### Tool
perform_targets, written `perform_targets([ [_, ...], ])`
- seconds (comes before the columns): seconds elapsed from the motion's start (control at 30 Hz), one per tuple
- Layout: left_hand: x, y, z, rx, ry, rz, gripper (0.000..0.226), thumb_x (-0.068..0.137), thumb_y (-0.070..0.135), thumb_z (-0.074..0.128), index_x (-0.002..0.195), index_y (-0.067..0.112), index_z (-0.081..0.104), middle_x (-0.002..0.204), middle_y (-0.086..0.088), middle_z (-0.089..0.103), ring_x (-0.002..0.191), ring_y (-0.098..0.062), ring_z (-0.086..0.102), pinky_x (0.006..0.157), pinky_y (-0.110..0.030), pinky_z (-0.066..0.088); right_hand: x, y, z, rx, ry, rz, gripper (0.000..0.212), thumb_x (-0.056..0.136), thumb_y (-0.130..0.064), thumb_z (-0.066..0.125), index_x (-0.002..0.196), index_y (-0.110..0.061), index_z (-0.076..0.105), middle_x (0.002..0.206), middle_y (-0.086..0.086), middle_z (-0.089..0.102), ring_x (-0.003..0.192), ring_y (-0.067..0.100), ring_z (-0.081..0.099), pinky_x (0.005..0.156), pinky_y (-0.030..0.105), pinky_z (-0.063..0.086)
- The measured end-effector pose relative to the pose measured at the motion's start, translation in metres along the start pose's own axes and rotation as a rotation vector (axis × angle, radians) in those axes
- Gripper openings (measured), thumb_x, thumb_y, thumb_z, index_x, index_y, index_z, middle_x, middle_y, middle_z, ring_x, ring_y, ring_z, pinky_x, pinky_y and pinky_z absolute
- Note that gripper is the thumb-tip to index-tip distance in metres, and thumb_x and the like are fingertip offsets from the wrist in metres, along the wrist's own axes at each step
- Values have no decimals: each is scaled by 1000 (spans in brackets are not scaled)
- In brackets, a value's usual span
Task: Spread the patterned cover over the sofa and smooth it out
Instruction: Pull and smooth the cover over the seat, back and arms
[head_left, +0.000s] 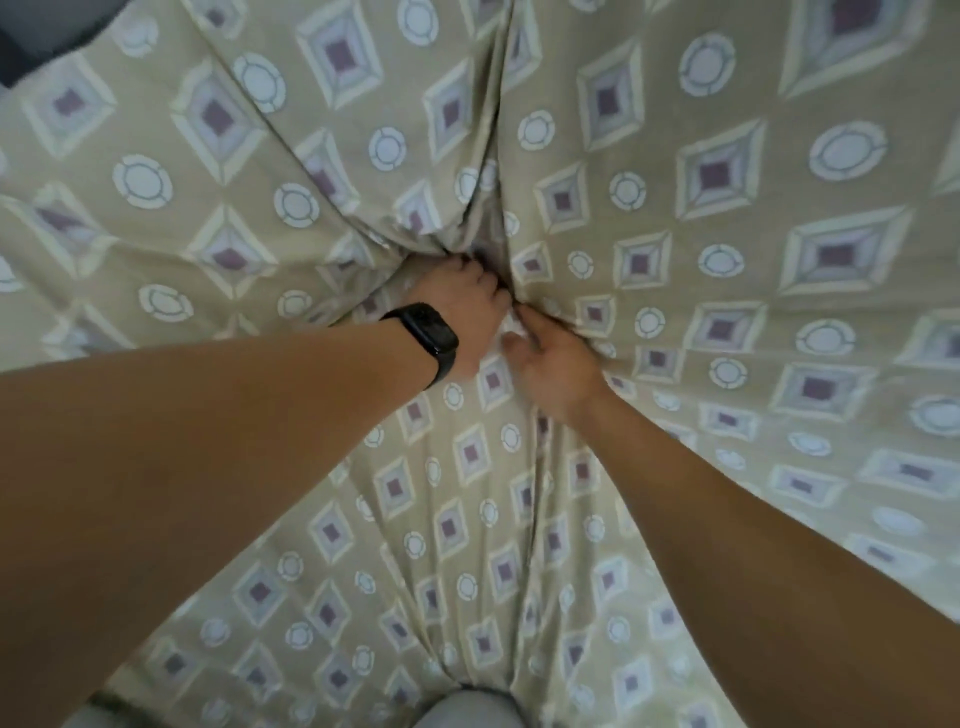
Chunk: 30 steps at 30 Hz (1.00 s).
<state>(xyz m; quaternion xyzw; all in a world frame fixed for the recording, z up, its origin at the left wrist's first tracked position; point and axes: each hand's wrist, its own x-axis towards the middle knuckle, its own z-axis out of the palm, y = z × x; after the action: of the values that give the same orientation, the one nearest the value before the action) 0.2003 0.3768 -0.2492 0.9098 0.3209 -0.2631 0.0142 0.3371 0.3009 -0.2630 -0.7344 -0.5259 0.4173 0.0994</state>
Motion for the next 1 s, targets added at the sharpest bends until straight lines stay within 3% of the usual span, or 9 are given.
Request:
perform_targets([
  [0.1, -2, 14, 4, -95, -18, 128, 84, 82, 45, 61, 156, 18, 31, 154, -3, 41, 138, -29, 43, 117, -45, 33, -44, 26, 6, 54, 260, -42, 43, 101, -15, 50, 143, -16, 60, 138, 7, 64, 128, 25, 56, 112, 34, 41],
  [0.23, 10, 28, -6, -107, -51, 213, 85, 86, 39, 60, 160, 20, 23, 160, -3, 34, 144, -28, 37, 121, -45, 29, -99, 81, 23, -150, 495, 5, 41, 94, -15, 48, 131, -7, 65, 125, 12, 64, 118, 33, 56, 105, 46, 48],
  [0.37, 23, 58, -5, -118, -65, 224, 79, 85, 42, 58, 155, 22, 30, 152, -3, 41, 137, -28, 43, 118, -45, 31, -90, 101, 25, -192, 482, 109, 41, 99, -27, 42, 124, -7, 67, 118, 14, 69, 110, 34, 61, 102, 46, 49],
  [0.47, 23, 66, 8, -108, -9, 208, 75, 84, 40, 55, 153, 21, 33, 150, -3, 41, 138, -28, 39, 118, -48, 26, -73, 98, 17, -159, 384, 182, 46, 99, -40, 34, 106, -10, 68, 109, 13, 71, 103, 36, 63, 92, 43, 51],
  [0.6, 31, 61, 5, -174, -92, 178, 81, 85, 48, 57, 157, 23, 29, 158, -2, 35, 145, -28, 32, 122, -47, 20, -67, 99, 4, -63, 284, 166, 33, 107, -34, 42, 103, -13, 67, 104, 11, 72, 100, 33, 65, 89, 40, 51],
  [0.7, 20, 78, 3, -200, 14, 267, 75, 86, 54, 59, 150, 21, 40, 149, -2, 45, 136, -28, 42, 118, -46, 28, -105, 104, 9, 3, 465, 97, 32, 106, -28, 45, 123, -18, 70, 117, 4, 72, 110, 26, 62, 100, 40, 50],
  [0.8, 5, 97, 12, -243, 120, 412, 75, 81, 46, 62, 147, 19, 40, 142, -1, 47, 131, -26, 46, 117, -44, 30, -143, 129, 16, -67, 602, 156, 39, 103, -29, 43, 127, -13, 69, 119, 6, 69, 114, 30, 60, 102, 46, 48],
  [0.9, 20, 93, 5, -297, 11, 364, 79, 80, 42, 62, 153, 23, 36, 151, 3, 44, 141, -23, 40, 121, -42, 24, -142, 151, 13, -166, 585, 205, 40, 104, -29, 43, 125, -8, 70, 117, 12, 72, 109, 34, 63, 99, 47, 52],
  [1.0, 35, 93, -7, -361, -135, 276, 68, 83, 45, 56, 148, 28, 46, 150, 3, 50, 141, -25, 42, 119, -46, 27, -123, 155, 8, -215, 483, 183, 51, 105, -40, 35, 108, -7, 74, 100, 15, 75, 93, 38, 69, 88, 44, 56],
])
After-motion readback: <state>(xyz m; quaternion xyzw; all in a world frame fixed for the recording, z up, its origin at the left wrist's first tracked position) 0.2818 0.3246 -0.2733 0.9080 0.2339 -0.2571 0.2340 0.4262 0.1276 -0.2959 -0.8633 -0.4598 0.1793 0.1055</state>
